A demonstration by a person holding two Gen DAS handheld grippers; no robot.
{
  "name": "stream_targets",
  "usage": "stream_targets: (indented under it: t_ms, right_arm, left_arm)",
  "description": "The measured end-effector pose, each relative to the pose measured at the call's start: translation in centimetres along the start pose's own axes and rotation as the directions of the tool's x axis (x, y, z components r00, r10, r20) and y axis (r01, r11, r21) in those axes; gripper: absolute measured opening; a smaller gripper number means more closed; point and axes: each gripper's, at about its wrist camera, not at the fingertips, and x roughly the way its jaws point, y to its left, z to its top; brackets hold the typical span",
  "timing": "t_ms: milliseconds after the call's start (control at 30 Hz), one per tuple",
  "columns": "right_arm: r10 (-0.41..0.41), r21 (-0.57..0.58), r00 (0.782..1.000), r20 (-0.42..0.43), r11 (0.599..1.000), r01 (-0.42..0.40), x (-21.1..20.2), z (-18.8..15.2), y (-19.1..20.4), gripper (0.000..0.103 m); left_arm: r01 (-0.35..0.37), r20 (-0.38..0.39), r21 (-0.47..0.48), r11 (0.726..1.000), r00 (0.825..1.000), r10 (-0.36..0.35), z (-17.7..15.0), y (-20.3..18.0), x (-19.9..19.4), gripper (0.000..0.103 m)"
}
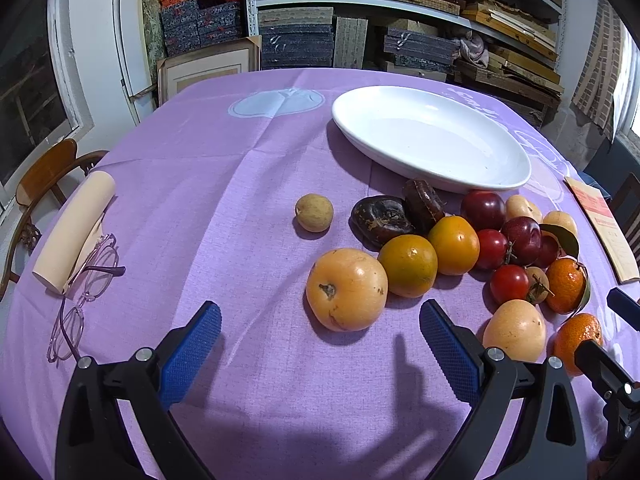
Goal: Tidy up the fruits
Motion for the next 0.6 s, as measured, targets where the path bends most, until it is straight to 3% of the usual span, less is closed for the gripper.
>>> stream_targets:
  t_ms: [467, 600]
  right_arm:
    - [0.0, 0.0, 1.0, 0.0, 1.0, 0.0, 0.07, -0.01, 0.03, 0.099]
    - [-0.005, -0.005, 1.0, -0.01, 1.0, 0.005, 0.32, -0.05, 0.14, 0.099]
  left_arm:
    - [0.001, -0.001, 0.001, 1.0, 1.0, -0.001, -0.02, 0.01, 0.07, 0.1]
    - [0.041, -0.028, -0.001, 0.999, 0.999, -0.041, 0.4, 0.43, 0.81, 0.1]
